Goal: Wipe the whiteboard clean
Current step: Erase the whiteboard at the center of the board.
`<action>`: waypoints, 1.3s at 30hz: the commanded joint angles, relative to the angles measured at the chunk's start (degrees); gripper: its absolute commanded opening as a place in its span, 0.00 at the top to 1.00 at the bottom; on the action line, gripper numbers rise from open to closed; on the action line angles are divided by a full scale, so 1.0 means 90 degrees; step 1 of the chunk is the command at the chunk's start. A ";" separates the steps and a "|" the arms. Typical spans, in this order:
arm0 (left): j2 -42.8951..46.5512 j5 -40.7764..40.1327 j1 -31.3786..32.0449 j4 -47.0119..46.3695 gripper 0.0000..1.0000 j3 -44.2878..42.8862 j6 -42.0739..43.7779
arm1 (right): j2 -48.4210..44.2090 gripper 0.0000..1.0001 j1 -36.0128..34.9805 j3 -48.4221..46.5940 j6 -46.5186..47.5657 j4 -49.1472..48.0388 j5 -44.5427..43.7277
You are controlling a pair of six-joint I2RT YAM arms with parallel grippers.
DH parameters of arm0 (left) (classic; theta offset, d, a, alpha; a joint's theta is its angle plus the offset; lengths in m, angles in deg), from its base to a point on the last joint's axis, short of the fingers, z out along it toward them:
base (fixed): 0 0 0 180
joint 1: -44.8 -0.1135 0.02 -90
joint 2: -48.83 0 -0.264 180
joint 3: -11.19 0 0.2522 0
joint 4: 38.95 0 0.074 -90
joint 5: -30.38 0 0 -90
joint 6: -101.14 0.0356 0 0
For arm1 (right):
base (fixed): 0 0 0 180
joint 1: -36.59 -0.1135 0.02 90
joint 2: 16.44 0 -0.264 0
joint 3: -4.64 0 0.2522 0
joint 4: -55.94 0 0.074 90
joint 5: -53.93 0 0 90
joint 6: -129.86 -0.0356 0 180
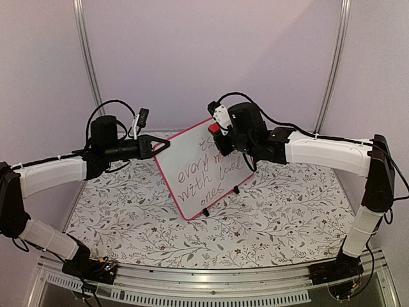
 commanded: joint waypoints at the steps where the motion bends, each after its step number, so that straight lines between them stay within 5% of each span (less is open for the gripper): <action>1: 0.0096 0.0518 0.0169 -0.0070 1.00 0.0051 -0.0222 | -0.0134 0.74 -0.0073 0.0127 -0.0035 -0.0048 0.0290; 39: 0.0082 0.0496 0.0169 -0.0059 1.00 0.0051 -0.0206 | 0.0567 0.75 -0.0128 0.0167 -0.0493 0.0089 0.0805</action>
